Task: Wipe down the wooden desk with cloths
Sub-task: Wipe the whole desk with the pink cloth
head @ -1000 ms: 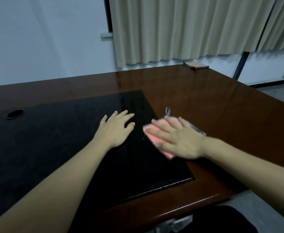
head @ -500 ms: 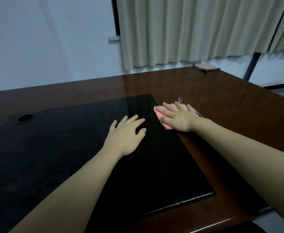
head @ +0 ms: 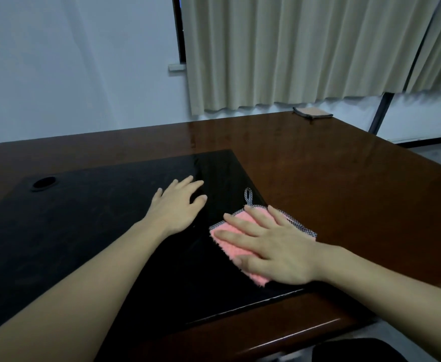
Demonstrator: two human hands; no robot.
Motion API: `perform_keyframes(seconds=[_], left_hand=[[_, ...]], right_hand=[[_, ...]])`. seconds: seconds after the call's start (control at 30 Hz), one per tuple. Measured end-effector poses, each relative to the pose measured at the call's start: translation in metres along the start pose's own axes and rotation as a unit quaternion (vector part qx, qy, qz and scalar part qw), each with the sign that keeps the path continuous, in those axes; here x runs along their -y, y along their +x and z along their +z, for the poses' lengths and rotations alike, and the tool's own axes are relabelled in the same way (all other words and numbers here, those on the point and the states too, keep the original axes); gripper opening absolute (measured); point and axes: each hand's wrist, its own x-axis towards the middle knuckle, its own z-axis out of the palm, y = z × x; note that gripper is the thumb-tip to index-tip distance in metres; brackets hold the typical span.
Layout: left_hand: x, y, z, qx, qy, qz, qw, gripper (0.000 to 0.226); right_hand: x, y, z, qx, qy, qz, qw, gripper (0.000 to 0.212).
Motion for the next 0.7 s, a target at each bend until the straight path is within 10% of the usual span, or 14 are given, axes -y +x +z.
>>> perform_keyframes(seconds=[0.47,0.7], left_hand=[[0.008,-0.034,0.010,0.008,0.045,-0.012,0.999,0.055],[0.003,-0.042,0.008,-0.012,0.049,-0.006,0.999,0.053]], right_hand=[[-0.060,0.091,-0.019,-0.026,0.028,0.153,0.987,0.056],[0.002,0.021,-0.007,-0.017,-0.005,0.081,0.997,0.057]])
